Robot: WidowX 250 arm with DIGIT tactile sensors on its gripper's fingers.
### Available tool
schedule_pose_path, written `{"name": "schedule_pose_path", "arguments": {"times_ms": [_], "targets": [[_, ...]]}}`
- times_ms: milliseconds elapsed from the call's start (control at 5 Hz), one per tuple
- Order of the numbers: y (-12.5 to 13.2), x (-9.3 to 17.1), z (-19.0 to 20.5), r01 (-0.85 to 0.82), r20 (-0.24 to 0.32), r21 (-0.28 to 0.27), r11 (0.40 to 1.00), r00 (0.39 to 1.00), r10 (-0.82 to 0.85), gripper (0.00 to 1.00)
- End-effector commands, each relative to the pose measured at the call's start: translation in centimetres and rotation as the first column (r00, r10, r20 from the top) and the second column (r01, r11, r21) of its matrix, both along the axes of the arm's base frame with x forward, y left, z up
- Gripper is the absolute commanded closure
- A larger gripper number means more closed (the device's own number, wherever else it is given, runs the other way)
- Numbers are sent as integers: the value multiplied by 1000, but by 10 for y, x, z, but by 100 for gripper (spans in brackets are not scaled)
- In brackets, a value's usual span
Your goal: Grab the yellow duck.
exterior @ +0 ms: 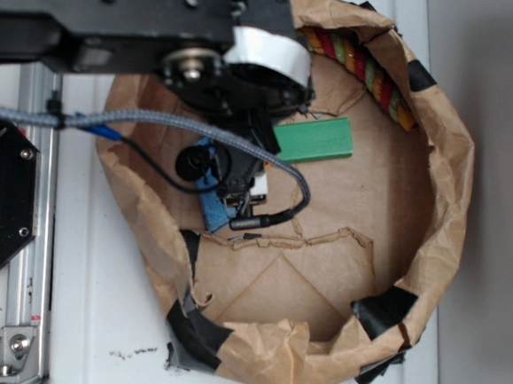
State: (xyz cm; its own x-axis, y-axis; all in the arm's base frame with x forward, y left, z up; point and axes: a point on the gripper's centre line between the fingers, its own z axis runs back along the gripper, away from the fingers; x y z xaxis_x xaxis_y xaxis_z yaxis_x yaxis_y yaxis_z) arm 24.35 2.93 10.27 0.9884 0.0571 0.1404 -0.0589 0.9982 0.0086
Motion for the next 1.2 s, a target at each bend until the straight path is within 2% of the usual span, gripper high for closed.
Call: {"name": "schedule_pose_path", "arguments": {"times_ms": [0,200,400,800,1000], "targets": [[16,4,-11,43,24,-15,999,999,-42,0],[16,2,-22,128,37,-48,991,991,-126,0],[14,5,-30,145,15,-32,989,989,-145,0],[16,10,-34,115,17,-26,993,993,-115,0],[18,16,-41,34,35,-33,999,999,-33,0]]}}
